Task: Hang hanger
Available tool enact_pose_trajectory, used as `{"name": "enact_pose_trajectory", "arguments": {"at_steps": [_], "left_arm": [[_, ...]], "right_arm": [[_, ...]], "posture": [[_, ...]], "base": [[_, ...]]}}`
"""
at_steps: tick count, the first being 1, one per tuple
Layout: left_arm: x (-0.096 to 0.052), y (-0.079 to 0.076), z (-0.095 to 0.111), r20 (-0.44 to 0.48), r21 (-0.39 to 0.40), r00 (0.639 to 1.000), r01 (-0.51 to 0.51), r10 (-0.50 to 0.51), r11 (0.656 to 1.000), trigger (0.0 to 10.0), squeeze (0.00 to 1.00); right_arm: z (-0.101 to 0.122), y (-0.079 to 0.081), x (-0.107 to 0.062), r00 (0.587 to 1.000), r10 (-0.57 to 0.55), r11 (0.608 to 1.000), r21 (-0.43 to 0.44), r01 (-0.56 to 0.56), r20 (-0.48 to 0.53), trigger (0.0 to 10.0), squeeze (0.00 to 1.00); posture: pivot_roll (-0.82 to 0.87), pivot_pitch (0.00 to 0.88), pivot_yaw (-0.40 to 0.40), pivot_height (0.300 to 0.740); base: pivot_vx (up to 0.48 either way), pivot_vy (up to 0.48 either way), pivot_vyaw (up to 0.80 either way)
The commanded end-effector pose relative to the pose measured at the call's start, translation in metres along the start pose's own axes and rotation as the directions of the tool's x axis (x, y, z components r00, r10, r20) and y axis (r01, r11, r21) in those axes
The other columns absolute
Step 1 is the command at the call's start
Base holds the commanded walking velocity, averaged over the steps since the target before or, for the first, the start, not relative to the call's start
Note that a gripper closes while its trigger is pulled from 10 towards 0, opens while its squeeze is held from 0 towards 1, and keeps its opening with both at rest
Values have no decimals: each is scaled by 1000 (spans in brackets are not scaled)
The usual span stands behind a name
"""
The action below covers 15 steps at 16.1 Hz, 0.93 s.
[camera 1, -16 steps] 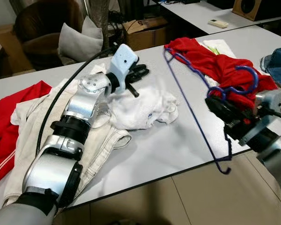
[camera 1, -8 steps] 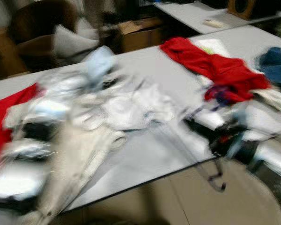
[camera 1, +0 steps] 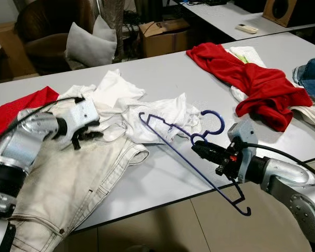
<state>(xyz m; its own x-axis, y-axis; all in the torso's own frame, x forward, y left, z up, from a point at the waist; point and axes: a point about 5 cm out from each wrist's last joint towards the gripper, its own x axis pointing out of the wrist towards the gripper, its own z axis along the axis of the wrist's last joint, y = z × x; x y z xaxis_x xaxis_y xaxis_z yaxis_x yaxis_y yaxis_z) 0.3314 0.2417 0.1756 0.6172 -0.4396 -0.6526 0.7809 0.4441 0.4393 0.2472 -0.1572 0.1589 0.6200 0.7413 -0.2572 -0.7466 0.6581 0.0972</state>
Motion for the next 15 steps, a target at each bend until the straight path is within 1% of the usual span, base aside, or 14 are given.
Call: {"name": "enact_pose_trajectory", "arguments": {"at_steps": [1,2,3,4,6,8,9,10,12,13,14,15], "left_arm": [[-4,2,1,-19,24,1000,-21,22,999,10000,0],[-5,1,-1,-27,12,999,-30,30,999,10000,0],[-4,-2,-3,-27,-24,999,-42,41,999,10000,0],[-2,-3,-5,-30,-45,998,-59,57,997,10000,0],[3,-3,-13,-43,-108,994,-103,99,989,10000,0],[6,-5,-16,-50,-128,992,-122,116,984,10000,0],[9,-3,-18,-50,-151,987,-159,153,976,10000,0],[11,-3,-18,-40,-177,985,-172,168,969,10000,0],[13,-5,-18,-25,-200,986,-166,164,966,10000,0],[14,-5,-19,-30,-199,986,-166,164,966,8196,0],[14,-5,-20,-35,-197,986,-168,165,966,6039,0],[14,-5,-21,-42,-192,985,-172,167,966,2941,0]], "right_arm": [[4,0,3,1000,0,1000,-17,0,13,10000,0],[3,0,4,1000,-2,1000,-17,2,12,10000,0],[1,1,5,1000,-7,1000,-17,7,10,10000,0],[1,0,6,1000,-11,1000,-18,11,10,10000,0],[1,0,6,1000,-14,1000,-18,14,13,10000,0],[1,0,7,1000,-16,1000,-19,16,16,10000,0],[1,0,8,1000,-17,1000,-18,18,19,10000,0],[2,1,8,1000,-18,1000,-18,18,21,10000,0],[1,0,8,1000,-20,1000,-17,20,24,10000,0],[1,1,7,999,-21,1000,-17,22,25,10000,0],[1,1,7,999,-23,1000,-17,23,25,10000,0],[1,0,7,999,-24,1000,-17,24,26,10000,0]], "posture": [[17,0,101,740],[16,0,104,740],[16,0,108,740],[16,0,108,740],[14,0,113,740],[16,0,114,740],[16,0,116,740],[15,0,118,740],[12,0,122,740],[12,0,123,740],[11,0,124,740],[11,0,125,740]], "base": [[0,0,0],[0,0,0],[0,0,0],[0,0,0],[0,0,0],[0,0,0],[0,0,0],[0,0,0],[0,0,0],[0,0,0],[0,0,0],[0,0,0]]}}
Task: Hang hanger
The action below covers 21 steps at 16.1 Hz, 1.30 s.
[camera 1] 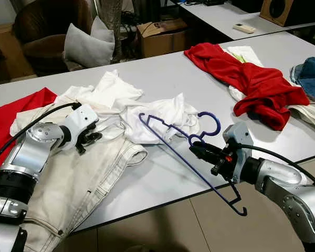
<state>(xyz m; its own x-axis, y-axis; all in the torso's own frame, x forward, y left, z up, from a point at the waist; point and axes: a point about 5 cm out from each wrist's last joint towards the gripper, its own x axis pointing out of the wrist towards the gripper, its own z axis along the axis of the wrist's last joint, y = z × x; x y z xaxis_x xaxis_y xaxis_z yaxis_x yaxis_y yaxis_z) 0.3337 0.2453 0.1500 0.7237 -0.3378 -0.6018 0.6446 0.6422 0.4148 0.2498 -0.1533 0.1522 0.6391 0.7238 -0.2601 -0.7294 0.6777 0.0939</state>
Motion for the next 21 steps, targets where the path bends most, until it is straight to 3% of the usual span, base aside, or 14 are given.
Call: {"name": "enact_pose_trajectory", "arguments": {"at_steps": [1,2,12,13,15,17,19,21], "left_arm": [[-2,4,-3,-13,2,1000,-25,25,1000,353,0],[-1,4,-3,-15,4,999,-31,31,1000,0,0],[5,10,1,54,-16,991,-121,122,993,0,0],[0,13,14,149,24,982,-121,116,992,0,0],[-9,17,29,252,62,962,-127,107,990,0,0],[-30,23,51,374,73,924,-115,80,991,0,0],[-41,29,64,415,73,906,-127,85,989,0,0],[-53,37,78,416,145,907,-134,63,980,0,0]], "right_arm": [[7,0,1,1000,0,1000,-20,0,27,10000,0],[7,0,1,1000,0,1000,-20,0,29,10000,0],[9,0,-2,999,2,1000,-31,-1,46,10000,0],[15,-1,-7,996,15,1000,-25,-13,85,10000,0],[21,0,-12,992,46,999,-21,-44,120,10000,0],[34,5,-18,976,104,995,-17,-102,190,10000,0],[36,8,-19,972,143,990,-27,-140,187,10000,0],[33,12,-20,968,199,980,-36,-196,150,10000,0]], "posture": [[11,0,125,740],[10,0,126,740],[7,0,129,740],[6,0,126,740],[2,0,128,740],[5,0,117,740],[5,0,117,740],[16,0,103,740]], "base": [[0,0,0],[0,0,0],[0,0,0],[0,0,0],[0,0,0],[0,0,0],[0,0,0],[0,0,0]]}}
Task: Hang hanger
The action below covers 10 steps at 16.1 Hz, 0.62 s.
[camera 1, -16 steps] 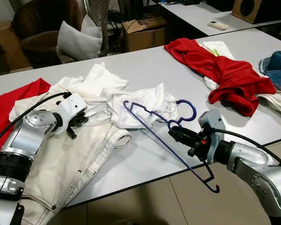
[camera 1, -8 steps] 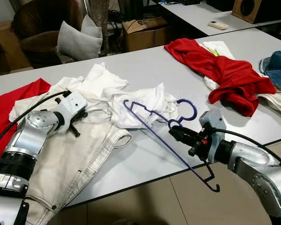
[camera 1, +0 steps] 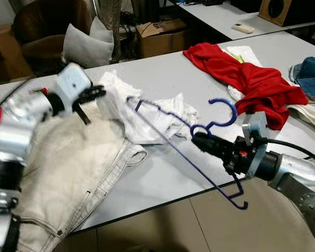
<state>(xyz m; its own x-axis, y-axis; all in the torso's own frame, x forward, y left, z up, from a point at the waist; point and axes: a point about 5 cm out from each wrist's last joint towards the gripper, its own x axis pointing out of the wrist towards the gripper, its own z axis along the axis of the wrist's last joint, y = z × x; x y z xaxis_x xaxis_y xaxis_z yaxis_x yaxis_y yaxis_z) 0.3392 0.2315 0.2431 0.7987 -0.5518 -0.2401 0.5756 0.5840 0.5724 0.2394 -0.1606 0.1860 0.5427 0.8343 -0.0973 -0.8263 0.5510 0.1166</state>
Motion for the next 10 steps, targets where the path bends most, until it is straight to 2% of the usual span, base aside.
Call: {"name": "enact_pose_trajectory", "arguments": {"at_steps": [1,5,8,10], "left_arm": [[-4,5,7,2,21,1000,0,0,1000,0,0],[-3,0,13,-17,25,999,46,-46,999,0,0],[1,-12,22,-2,16,991,134,-134,991,0,0],[9,-23,28,6,12,983,184,-184,983,0,0]], "right_arm": [[3,6,2,999,36,999,-13,-36,-1,10000,0],[2,3,2,1000,21,1000,-12,-21,-13,10000,0],[-2,-2,11,1000,-9,1000,-6,9,-30,10000,0],[-1,-4,21,1000,-2,1000,-10,2,-25,10000,0]], "posture": [[16,0,101,740],[11,0,102,740],[11,0,107,740],[12,0,109,740]], "base": [[0,0,0],[0,0,0],[0,0,0],[0,0,0]]}}
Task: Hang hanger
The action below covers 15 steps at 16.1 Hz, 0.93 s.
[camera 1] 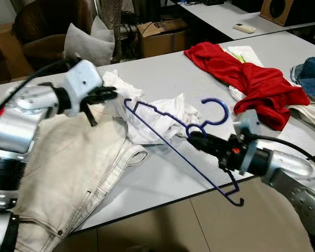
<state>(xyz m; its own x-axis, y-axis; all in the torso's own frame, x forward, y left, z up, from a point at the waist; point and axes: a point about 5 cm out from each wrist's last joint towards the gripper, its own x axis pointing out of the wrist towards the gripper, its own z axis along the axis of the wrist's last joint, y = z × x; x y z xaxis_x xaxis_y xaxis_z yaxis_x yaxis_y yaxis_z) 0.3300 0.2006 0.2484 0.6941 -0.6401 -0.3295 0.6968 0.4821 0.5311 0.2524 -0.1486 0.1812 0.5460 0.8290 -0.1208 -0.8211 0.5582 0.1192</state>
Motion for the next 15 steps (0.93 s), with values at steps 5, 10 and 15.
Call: {"name": "enact_pose_trajectory", "arguments": {"at_steps": [5,10,15], "left_arm": [[2,-5,9,10,-17,999,34,-33,999,0,0],[2,-16,27,125,-104,988,106,-92,989,0,0],[-7,2,50,271,-204,962,30,27,979,0,0]], "right_arm": [[3,-5,19,1000,-19,999,-33,19,-6,10000,0],[2,5,54,997,-79,995,59,78,20,10000,0],[-30,-2,68,959,-243,942,202,270,-149,10000,0]], "posture": [[15,0,109,740],[20,0,94,740],[24,0,79,740]], "base": [[0,0,0],[0,0,0],[0,0,0]]}}
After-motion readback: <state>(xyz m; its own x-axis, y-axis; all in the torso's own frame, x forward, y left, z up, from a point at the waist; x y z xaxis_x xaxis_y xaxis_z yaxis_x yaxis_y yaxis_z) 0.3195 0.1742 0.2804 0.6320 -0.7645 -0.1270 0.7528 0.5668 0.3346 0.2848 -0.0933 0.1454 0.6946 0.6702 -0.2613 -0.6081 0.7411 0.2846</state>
